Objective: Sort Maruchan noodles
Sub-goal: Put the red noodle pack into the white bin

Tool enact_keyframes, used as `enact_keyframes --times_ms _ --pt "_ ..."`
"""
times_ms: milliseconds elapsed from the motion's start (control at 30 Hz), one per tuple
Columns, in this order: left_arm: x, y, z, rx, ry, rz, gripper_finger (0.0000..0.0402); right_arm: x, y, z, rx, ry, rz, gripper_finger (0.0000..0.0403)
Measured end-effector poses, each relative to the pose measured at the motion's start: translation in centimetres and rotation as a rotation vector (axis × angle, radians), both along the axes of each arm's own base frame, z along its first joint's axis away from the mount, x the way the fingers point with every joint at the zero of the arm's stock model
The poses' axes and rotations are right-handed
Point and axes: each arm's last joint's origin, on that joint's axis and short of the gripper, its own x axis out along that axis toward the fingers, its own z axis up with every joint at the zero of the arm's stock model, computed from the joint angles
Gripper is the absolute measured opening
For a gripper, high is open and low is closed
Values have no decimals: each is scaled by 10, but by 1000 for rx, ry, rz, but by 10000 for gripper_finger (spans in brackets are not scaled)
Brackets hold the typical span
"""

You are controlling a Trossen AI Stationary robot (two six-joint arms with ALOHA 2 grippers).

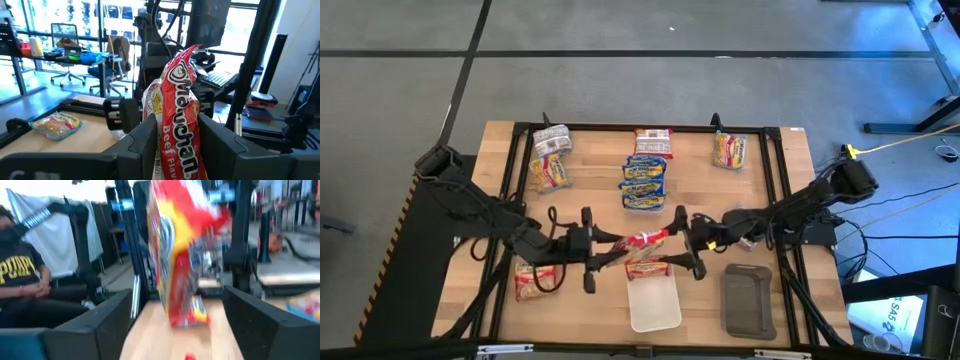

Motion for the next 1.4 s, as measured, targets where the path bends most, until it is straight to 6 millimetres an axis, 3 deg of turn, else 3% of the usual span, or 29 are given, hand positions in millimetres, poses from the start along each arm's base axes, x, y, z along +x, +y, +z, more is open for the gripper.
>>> enact_keyframes --times_ms 200,433,767,1167,1400 --pt "3 4 2 -4 -16 -19 121 2 -1 7 -11 -46 -60 315" --pt "7 9 8 29 -64 -39 121 8 1 24 -51 -115 -52 297" --pt "9 14 14 69 -123 -81 121 13 3 39 -75 -171 -40 218" --pt "11 17 14 66 -121 -76 123 13 4 39 -105 -172 -45 105" --pt "11 18 13 26 -117 -38 132 14 4 38 -120 -160 -46 83"
